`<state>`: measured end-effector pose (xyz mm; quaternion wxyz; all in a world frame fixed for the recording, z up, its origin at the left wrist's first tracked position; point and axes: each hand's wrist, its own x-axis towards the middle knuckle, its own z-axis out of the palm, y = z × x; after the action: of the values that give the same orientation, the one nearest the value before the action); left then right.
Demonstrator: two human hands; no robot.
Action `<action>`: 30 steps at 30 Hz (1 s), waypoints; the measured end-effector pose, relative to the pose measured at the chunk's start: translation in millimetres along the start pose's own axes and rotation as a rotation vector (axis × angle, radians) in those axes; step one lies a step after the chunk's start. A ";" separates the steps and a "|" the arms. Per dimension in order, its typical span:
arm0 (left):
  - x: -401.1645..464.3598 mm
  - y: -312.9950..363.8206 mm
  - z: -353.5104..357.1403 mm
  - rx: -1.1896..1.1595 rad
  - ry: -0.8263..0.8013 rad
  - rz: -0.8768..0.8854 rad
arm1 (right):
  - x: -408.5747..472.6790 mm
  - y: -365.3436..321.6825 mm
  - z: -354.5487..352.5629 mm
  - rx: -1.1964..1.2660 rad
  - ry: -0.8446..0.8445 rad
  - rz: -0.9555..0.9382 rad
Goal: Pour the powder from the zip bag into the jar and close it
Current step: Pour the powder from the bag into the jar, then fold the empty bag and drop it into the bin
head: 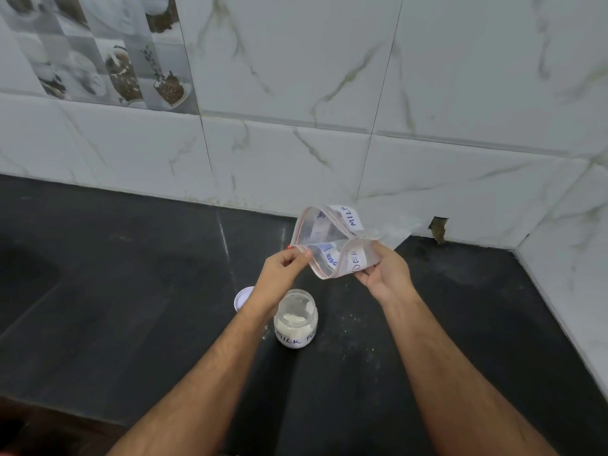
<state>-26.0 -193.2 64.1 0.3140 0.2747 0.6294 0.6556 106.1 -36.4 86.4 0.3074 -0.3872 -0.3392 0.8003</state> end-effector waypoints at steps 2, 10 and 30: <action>7.0 0.2 3.7 -0.006 0.005 -0.041 | 3.8 -5.1 -7.2 0.084 0.012 0.042; 32.4 1.2 26.4 0.057 0.111 -0.187 | 10.9 -33.9 -34.5 0.361 0.089 0.092; 85.1 74.1 107.5 0.040 -0.105 0.127 | 26.7 -116.3 -100.3 -0.541 0.072 -0.259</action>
<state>-5.1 -59.3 141.1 0.2988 0.3544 0.6063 0.6461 202.2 81.9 119.0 0.3041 -0.4367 -0.5757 0.6208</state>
